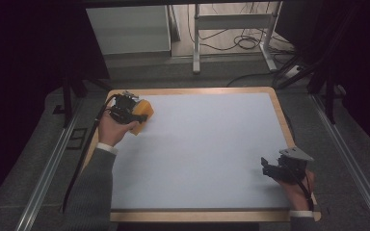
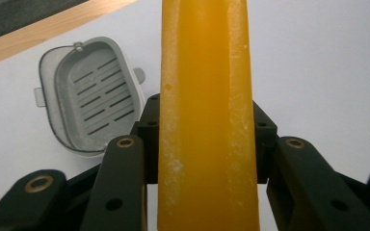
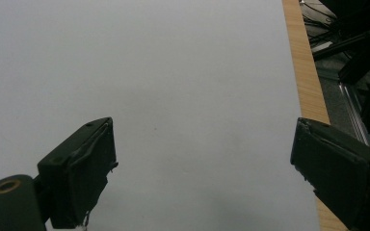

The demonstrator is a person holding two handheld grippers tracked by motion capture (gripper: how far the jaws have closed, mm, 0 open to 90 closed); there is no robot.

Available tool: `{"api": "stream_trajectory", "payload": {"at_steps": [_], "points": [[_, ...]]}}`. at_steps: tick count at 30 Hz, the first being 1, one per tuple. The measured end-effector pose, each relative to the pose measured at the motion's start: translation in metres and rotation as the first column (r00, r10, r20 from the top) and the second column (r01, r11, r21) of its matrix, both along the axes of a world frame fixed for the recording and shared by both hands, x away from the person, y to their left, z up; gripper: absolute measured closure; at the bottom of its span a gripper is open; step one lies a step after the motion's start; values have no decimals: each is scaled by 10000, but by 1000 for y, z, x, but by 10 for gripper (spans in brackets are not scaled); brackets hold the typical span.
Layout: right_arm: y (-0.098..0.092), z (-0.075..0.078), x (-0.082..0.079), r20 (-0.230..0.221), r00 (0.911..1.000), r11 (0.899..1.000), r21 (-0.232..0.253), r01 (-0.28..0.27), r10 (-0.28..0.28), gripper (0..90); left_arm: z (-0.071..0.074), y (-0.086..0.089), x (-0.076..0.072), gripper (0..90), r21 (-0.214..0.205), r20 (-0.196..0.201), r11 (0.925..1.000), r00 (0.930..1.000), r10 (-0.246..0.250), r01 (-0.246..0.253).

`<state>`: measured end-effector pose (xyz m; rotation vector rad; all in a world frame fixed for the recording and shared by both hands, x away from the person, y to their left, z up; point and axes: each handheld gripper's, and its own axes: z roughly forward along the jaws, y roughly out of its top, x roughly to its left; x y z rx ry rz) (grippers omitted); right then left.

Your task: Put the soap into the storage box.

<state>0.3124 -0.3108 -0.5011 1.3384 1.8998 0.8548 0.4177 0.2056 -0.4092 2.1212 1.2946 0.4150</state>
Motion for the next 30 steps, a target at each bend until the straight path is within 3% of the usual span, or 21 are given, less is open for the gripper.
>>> {"api": "stream_trajectory", "payload": {"at_steps": [30], "points": [[-1,-1,1,-43,10000,9999,-122,85,-85,88,-3,21,41,612,-354,-191,9933,9938,1098,-1104]]}}
